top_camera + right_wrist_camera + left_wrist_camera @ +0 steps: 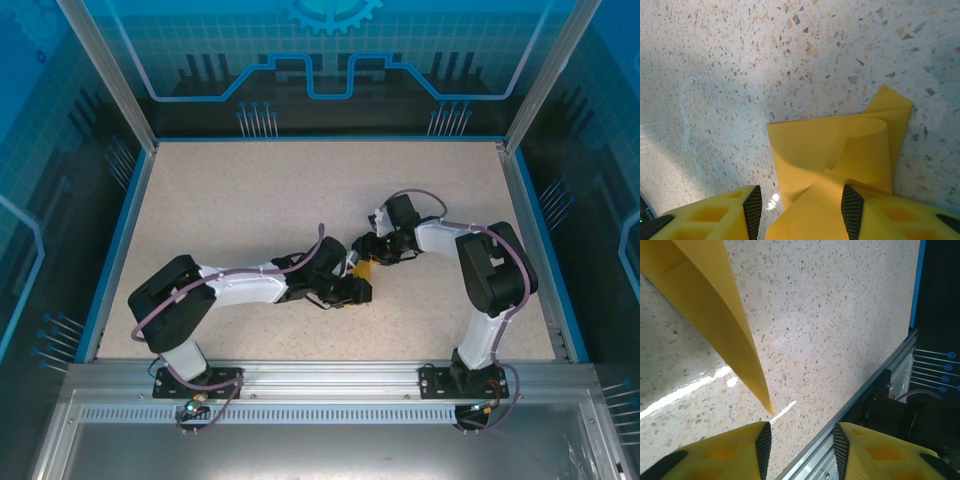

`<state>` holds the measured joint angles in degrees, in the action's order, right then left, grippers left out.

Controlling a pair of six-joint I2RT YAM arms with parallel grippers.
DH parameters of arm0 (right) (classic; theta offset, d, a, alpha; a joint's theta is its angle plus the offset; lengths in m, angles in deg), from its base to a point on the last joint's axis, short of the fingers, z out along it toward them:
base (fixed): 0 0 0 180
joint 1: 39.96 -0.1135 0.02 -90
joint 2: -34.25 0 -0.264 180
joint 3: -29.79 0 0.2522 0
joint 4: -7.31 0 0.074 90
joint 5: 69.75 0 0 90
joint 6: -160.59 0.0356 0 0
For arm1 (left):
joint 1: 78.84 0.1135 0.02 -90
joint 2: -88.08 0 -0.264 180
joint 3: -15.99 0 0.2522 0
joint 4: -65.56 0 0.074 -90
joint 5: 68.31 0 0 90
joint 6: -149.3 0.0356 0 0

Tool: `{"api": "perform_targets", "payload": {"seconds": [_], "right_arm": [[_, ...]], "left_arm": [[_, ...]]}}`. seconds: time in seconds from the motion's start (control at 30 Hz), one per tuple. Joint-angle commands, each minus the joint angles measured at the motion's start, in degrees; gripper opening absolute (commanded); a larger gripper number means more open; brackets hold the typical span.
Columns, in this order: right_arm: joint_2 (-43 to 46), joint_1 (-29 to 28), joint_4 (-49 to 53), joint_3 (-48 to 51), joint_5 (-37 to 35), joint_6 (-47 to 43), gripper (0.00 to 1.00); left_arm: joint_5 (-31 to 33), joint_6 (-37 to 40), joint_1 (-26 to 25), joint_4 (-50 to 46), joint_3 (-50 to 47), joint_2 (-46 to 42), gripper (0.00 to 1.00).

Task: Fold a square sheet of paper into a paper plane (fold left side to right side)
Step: Fold the wing for the fifth time at the center of the table.

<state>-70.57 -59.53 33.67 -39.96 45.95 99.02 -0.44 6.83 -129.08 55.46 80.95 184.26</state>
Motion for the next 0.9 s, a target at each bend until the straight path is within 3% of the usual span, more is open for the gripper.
{"api": "perform_targets", "payload": {"seconds": [0.0, 0.33, 0.87], "right_arm": [[-2.8, -0.3, 5.9, 1.3, -4.6, -0.8, 0.51], [-2.6, -0.4, 6.2, 1.3, -4.7, -0.9, 0.51], [-2.4, -0.3, 6.2, 1.3, -4.8, -1.1, 0.51]], "left_arm": [[1.2, 2.6, 0.9, -5.4, 0.1, -1.9, 0.42], [-1.4, 3.8, 2.1, 0.2, 8.3, 6.0, 0.16], [-0.5, 3.4, 2.9, 0.8, 10.0, 14.0, 0.14]]}}
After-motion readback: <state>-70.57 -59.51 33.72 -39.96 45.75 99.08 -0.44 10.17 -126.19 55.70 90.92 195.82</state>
